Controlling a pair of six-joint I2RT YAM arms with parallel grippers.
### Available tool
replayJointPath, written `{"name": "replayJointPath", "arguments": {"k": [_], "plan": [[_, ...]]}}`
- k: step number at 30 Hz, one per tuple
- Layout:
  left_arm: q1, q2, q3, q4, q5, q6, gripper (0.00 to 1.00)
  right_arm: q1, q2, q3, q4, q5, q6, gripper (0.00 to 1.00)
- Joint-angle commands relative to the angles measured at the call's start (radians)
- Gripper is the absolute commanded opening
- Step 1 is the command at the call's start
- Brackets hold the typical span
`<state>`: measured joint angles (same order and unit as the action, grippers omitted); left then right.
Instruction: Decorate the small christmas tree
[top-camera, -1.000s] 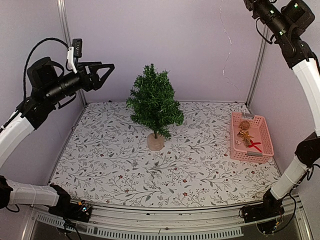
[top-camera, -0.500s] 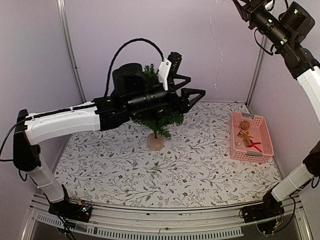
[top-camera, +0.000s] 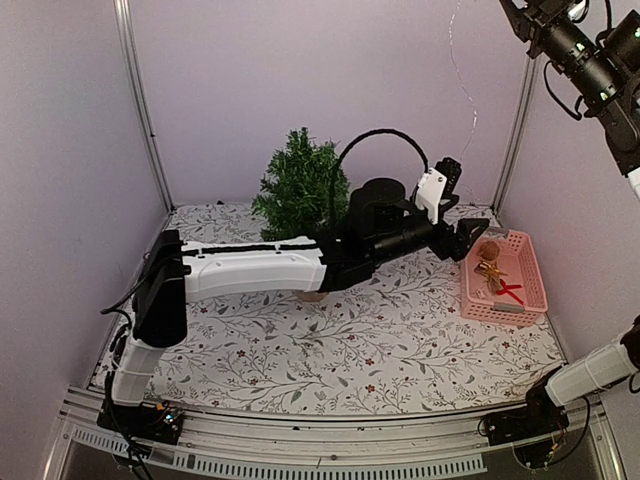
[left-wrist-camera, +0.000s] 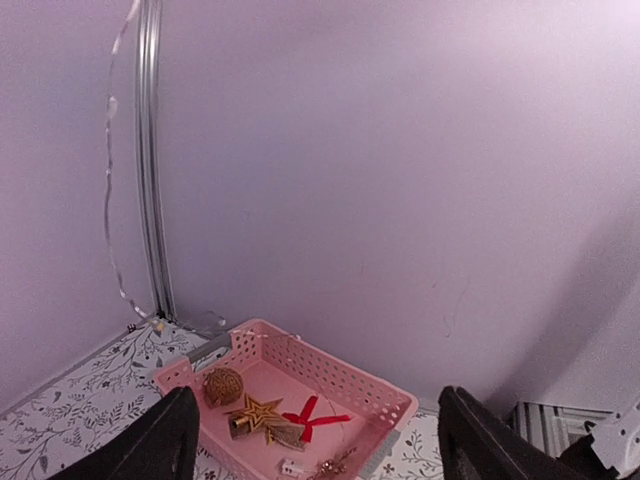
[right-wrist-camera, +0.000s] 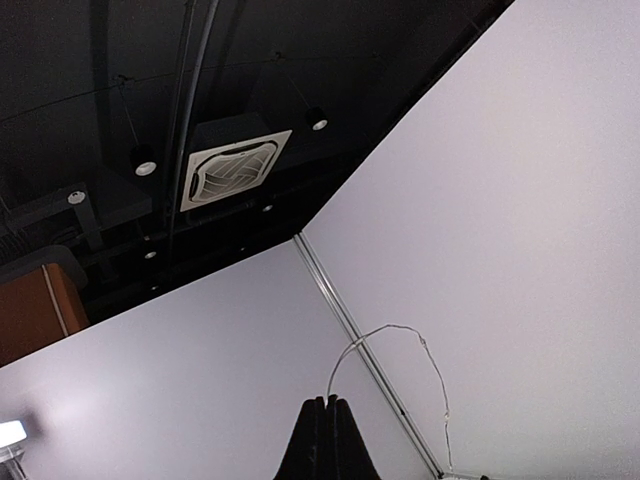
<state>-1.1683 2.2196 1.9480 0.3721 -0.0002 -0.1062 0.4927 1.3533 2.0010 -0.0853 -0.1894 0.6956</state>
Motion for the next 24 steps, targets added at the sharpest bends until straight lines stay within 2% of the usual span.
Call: {"name": "replayJointPath", "arguments": {"k": [1,8,11,13,17,24], "plan": [[-0.014,0.100,0.129,0.060,-0.096,-0.050,0.82,0.005,-0.039,-0.057,0.010,-0.057,0.036,0.00],[-0.011,0.239,0.266,0.097,-0.098,-0.103,0.73,0.005,-0.080,-0.090,0.018,-0.075,0.062,0.00],[-0.006,0.285,0.320,0.113,-0.098,-0.150,0.64,0.006,-0.085,-0.089,0.020,-0.088,0.063,0.00],[-0.001,0.303,0.334,0.125,-0.089,-0.172,0.50,0.005,-0.089,-0.092,0.018,-0.095,0.071,0.00],[-0.002,0.285,0.336,0.143,-0.071,-0.152,0.02,0.005,-0.107,-0.112,0.012,-0.078,0.064,0.00],[-0.013,0.193,0.415,0.175,-0.011,0.005,0.00,0.005,-0.146,-0.150,-0.027,0.007,-0.011,0.00]]}}
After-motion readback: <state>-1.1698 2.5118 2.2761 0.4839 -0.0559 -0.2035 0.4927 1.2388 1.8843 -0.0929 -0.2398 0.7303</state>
